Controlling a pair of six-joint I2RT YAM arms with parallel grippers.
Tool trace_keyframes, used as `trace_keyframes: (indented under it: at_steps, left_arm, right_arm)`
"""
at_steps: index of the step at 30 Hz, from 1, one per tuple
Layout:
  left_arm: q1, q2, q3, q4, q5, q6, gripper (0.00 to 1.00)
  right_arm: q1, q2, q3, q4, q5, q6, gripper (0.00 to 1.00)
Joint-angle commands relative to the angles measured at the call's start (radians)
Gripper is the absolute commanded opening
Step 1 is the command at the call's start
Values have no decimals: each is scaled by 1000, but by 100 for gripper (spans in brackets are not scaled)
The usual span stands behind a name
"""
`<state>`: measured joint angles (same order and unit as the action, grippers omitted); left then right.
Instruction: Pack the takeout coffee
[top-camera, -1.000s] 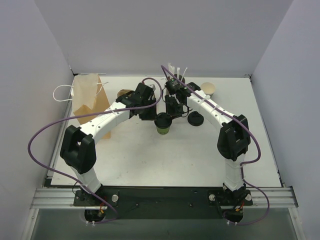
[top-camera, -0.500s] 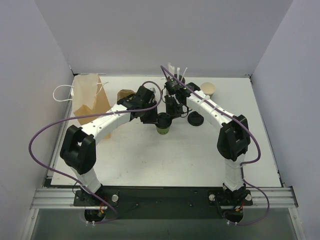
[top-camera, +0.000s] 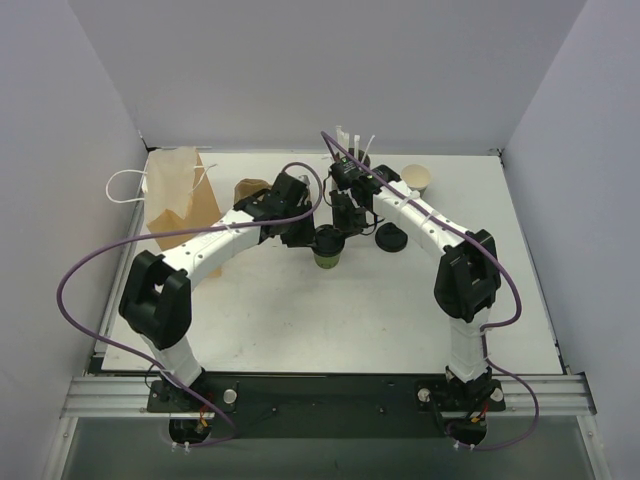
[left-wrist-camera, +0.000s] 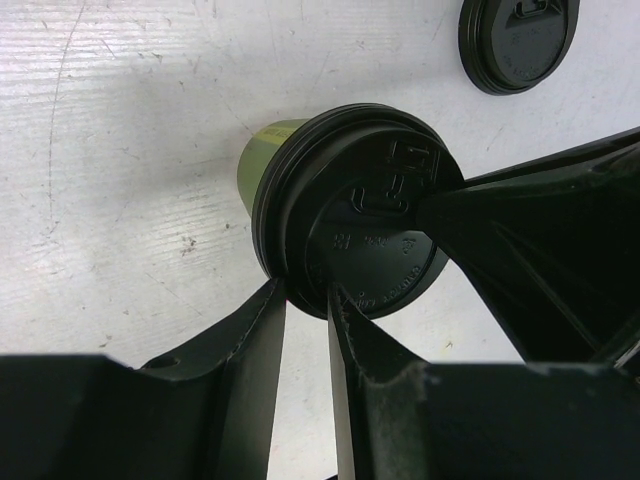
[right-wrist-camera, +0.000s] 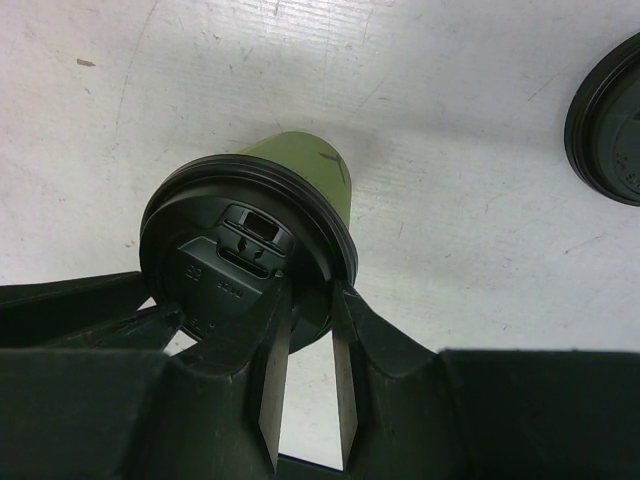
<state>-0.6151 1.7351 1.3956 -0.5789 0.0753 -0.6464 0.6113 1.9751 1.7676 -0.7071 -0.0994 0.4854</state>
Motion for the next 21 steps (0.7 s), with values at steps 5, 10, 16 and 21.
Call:
trace_keyframes:
  at_steps: [5,10,16,21]
  left_arm:
    - [-11,-8,-115,88,-43,-58,31]
    - [-25,6,-168,103,-95,-76,28]
    - [-32,15,-239,137,-129,-96,23]
    - [-43,30,-256,133,-160,-98,22]
  right_arm:
    - [21,-2,-31,-9,-8,12,17]
    - [21,-2,-82,20,-37,28,17]
    - [21,-9,-114,31,-33,32,16]
    - [21,-9,-119,31,-23,32,16]
